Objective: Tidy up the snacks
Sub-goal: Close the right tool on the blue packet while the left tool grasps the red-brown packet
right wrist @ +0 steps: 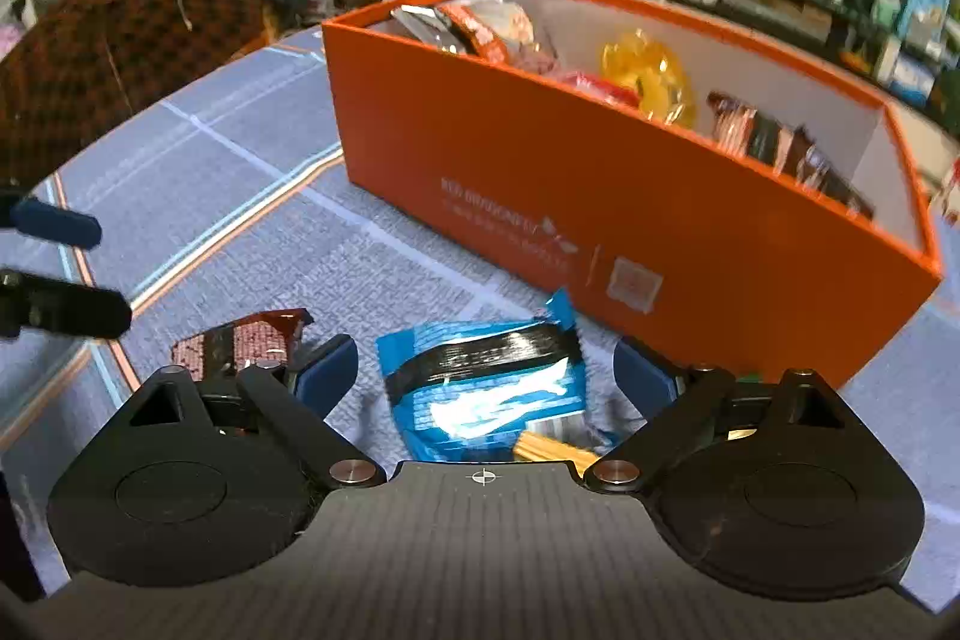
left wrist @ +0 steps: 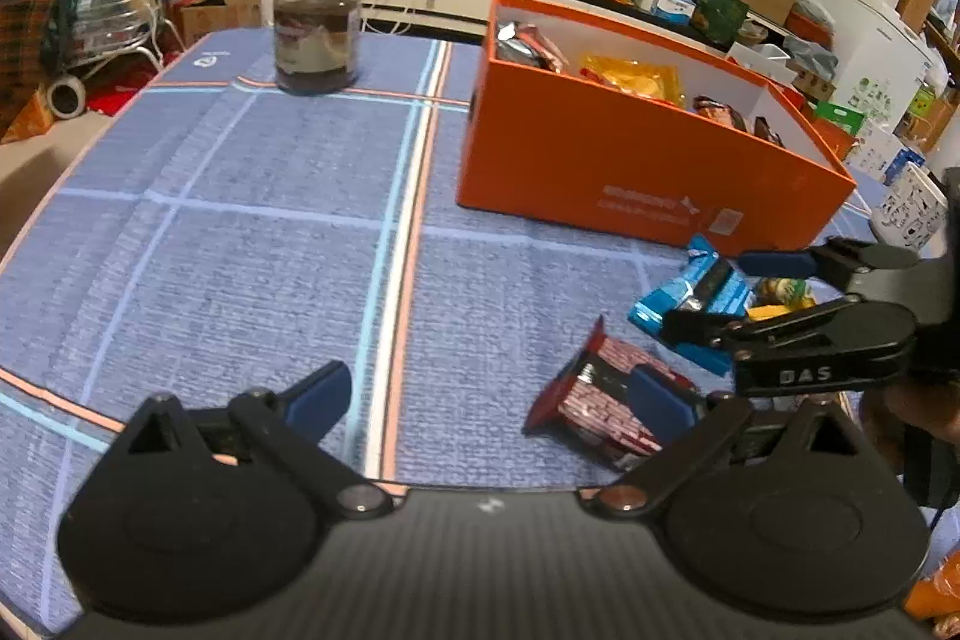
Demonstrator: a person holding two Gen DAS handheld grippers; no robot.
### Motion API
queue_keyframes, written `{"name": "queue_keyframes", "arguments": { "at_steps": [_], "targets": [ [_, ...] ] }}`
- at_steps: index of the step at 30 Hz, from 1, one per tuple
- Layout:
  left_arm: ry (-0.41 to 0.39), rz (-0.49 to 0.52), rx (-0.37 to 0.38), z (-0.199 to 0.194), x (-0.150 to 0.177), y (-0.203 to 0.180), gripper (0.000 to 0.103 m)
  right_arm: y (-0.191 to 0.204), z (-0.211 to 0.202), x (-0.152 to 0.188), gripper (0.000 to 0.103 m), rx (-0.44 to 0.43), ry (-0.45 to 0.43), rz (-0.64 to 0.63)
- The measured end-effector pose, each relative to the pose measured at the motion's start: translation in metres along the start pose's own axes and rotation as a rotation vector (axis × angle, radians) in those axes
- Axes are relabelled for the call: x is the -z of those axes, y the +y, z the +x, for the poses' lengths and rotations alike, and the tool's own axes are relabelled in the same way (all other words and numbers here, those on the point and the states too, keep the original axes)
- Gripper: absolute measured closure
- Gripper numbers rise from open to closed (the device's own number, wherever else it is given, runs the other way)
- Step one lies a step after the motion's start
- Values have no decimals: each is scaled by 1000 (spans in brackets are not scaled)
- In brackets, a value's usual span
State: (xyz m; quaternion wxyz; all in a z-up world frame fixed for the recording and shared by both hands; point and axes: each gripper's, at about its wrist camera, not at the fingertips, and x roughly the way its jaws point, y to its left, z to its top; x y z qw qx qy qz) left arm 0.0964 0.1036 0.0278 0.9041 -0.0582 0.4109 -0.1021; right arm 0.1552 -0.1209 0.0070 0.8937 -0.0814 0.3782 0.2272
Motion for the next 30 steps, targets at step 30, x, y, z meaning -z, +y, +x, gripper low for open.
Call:
{"name": "queue_keyframes", "arguments": {
  "at_steps": [30],
  "targets": [
    [-5,-429,-243,32,21,-61,6,-7,-103,18,54,123,-169,109]
  ]
}}
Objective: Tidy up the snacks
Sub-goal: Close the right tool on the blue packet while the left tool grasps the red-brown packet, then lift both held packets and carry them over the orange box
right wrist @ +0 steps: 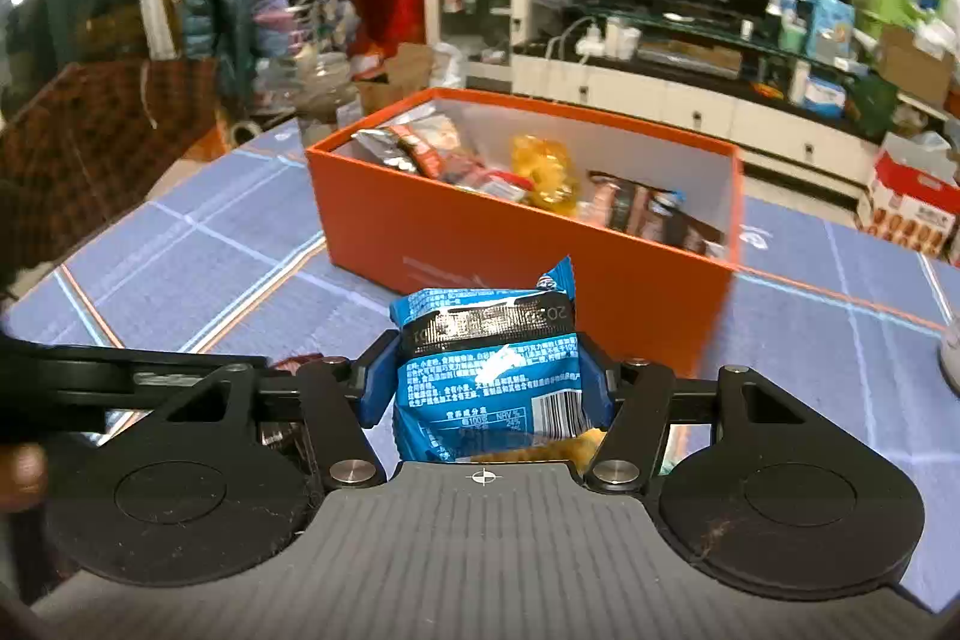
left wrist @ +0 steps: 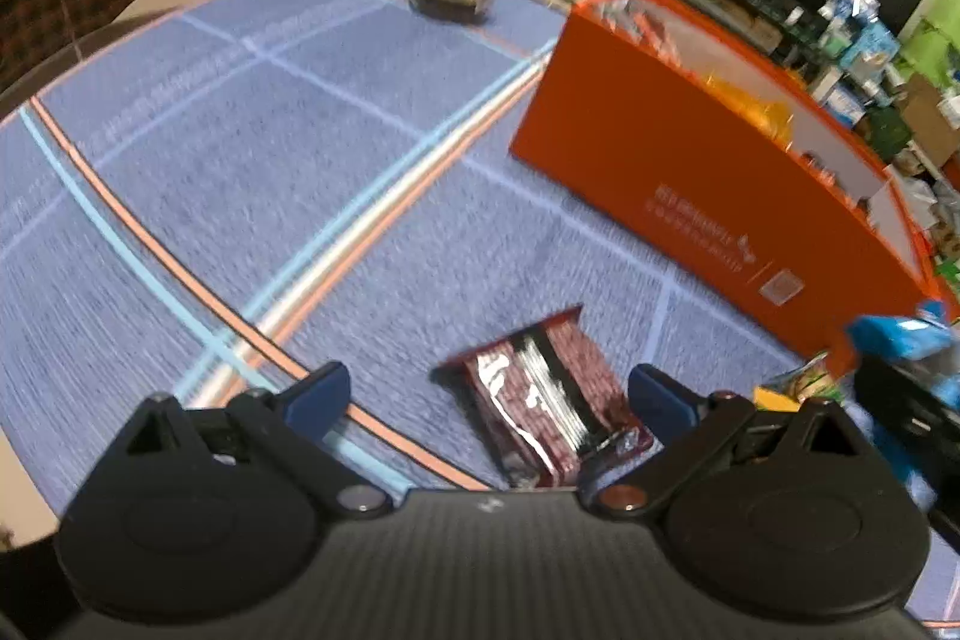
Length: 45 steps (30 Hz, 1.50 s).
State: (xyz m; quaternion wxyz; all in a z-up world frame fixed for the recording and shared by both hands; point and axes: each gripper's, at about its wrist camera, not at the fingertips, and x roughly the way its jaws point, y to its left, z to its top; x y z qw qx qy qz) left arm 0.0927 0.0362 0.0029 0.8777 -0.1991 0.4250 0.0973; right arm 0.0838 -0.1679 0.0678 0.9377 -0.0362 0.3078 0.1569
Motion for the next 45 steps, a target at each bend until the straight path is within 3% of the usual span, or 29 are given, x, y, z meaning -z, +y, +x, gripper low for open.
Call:
{"name": "queue_keyframes", "arguments": {
  "at_steps": [4,7,12,16,22,25,33,45],
  "targets": [
    [-25,44,-25,7,5,-12,19,-19,-10,6,54,12,6,38],
    [-30,67,28,6,5,-13,37,-37,-20,8,54,26,-3,69],
    [-14,112,60,5,8,-12,30,-64,-23,12,54,74,4,121],
    [16,196,142,7,0,-14,52,-71,-20,10,54,88,9,146],
    [32,304,223,-3,0,-3,66,-66,-24,9,54,97,-6,120],
    [-24,384,215,-16,-1,0,70,-59,-21,8,54,104,-5,97],
    [-113,461,242,-36,-15,1,83,-20,-17,5,54,87,-32,-1],
    [-4,457,269,-18,-8,4,84,-21,-11,6,54,72,-8,14]
  ]
}}
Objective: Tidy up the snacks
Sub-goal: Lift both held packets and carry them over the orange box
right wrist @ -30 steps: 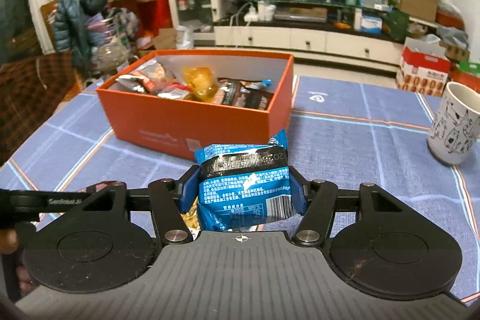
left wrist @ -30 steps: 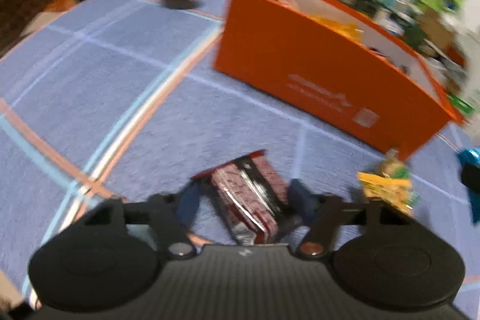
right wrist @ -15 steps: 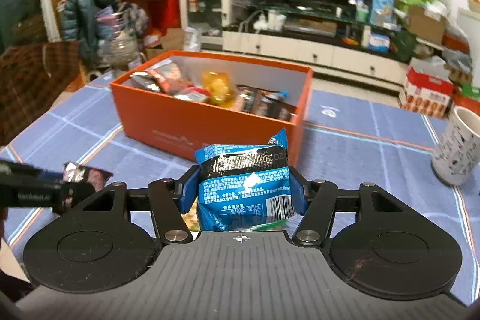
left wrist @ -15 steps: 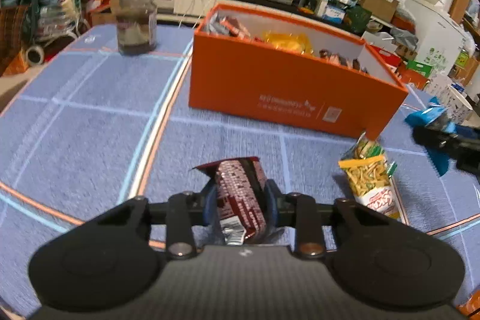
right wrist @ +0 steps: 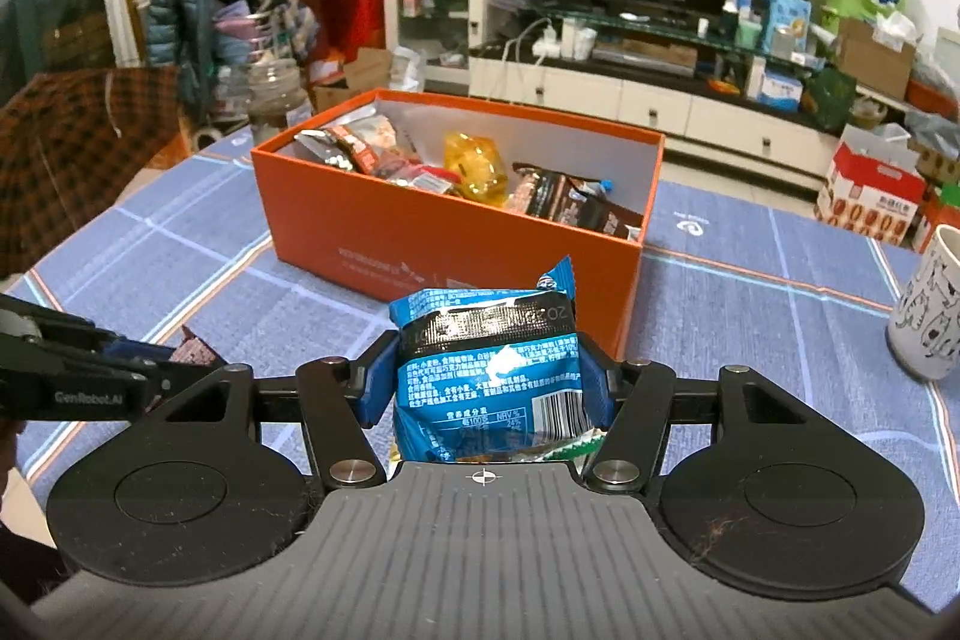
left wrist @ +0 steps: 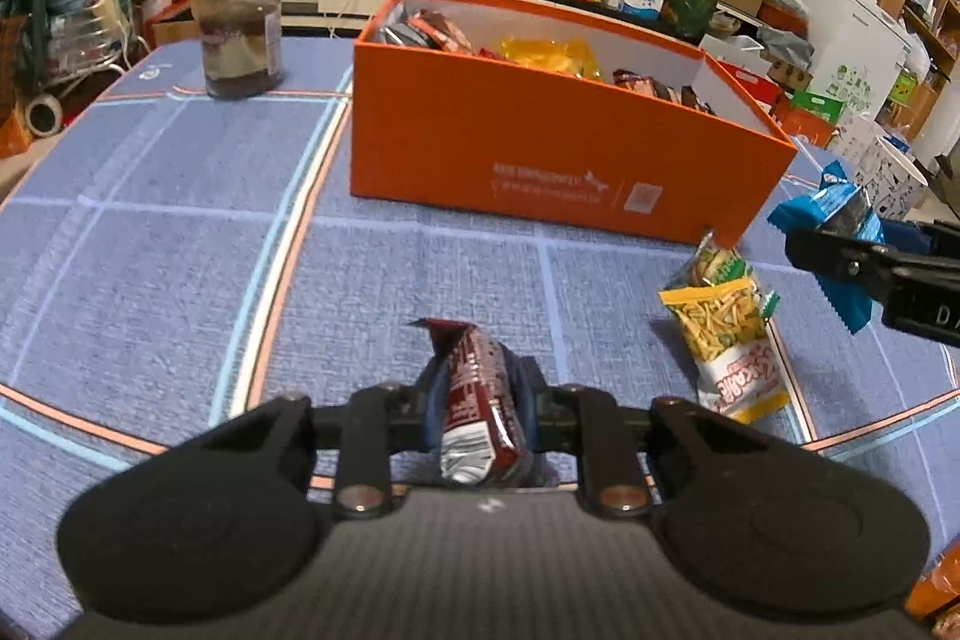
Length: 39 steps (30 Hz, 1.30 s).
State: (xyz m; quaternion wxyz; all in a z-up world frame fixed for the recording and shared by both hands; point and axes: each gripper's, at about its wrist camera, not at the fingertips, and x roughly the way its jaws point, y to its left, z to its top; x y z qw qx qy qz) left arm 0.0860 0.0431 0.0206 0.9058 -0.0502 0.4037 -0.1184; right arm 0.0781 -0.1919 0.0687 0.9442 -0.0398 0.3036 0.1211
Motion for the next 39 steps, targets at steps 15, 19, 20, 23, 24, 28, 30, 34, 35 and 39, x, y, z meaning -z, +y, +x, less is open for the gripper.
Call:
{"name": "queue_keyframes", "arguments": {
  "at_steps": [15,19,20,23,24,28,30,34,35,39],
  "targets": [
    [81,82,53,11,16,-21,59,-9,-5,-1,54,21,-15,15],
    [101,125,47,19,25,-28,41,-19,-8,-3,54,59,-31,33],
    [100,167,27,18,27,-33,49,-23,-9,-5,54,74,-34,42],
    [82,201,-8,19,31,-39,54,-33,-11,-5,54,88,-41,78],
    [84,198,-3,19,30,-38,54,-35,-11,-6,54,92,-42,82],
    [77,139,17,17,25,-30,54,-35,-11,-6,54,90,-43,79],
    [52,148,12,13,22,-31,54,-35,-11,-6,54,86,-44,75],
    [16,154,-5,8,17,-33,54,-26,-9,-4,54,81,-43,49],
    [12,155,-13,7,16,-32,54,-23,-9,-4,54,80,-43,39],
    [-6,164,-52,6,13,-29,54,-10,-9,-4,54,79,-51,-10]
  ]
}}
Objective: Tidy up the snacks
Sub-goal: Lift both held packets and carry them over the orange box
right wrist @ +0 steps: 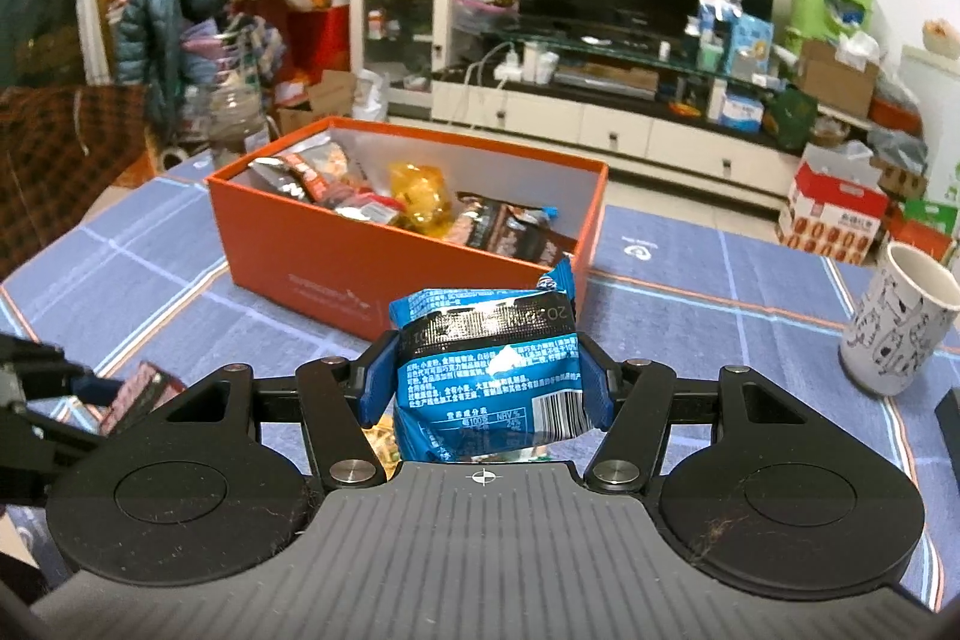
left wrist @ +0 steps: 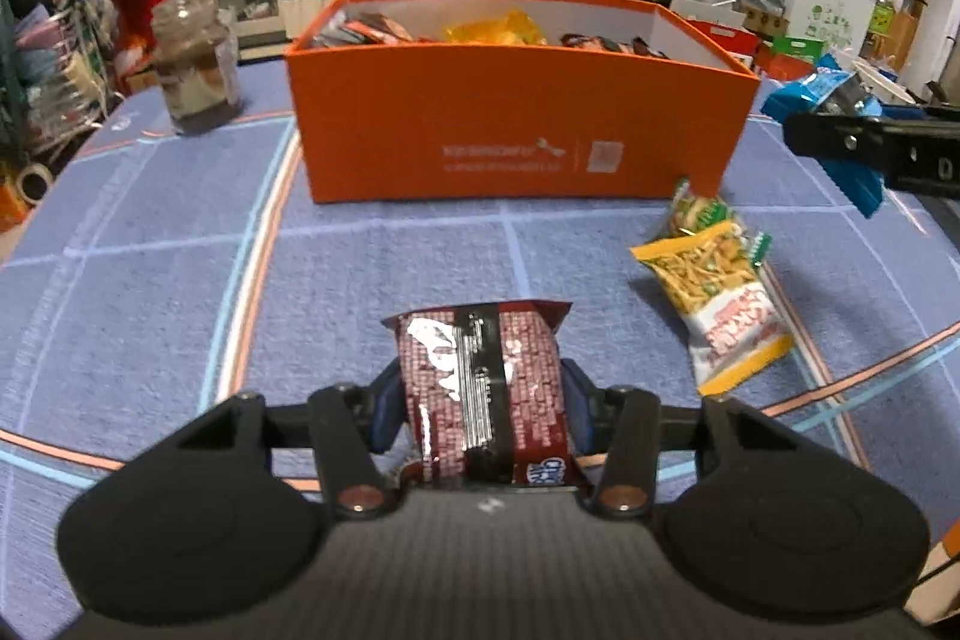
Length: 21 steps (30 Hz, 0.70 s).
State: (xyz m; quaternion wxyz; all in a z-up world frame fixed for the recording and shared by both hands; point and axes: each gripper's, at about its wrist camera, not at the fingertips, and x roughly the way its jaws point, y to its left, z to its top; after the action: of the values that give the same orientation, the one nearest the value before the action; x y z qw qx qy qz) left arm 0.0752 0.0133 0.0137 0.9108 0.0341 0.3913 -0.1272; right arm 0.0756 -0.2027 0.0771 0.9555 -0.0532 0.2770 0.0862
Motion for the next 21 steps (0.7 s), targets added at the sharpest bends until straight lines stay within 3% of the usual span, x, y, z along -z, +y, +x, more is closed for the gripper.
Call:
{"name": "queue_keyframes", "arguments": {
  "at_steps": [21],
  "targets": [
    [-77,-52,-119,-8,-35,13,54,18,1,-4,54,-44,0,-2]
  ]
}}
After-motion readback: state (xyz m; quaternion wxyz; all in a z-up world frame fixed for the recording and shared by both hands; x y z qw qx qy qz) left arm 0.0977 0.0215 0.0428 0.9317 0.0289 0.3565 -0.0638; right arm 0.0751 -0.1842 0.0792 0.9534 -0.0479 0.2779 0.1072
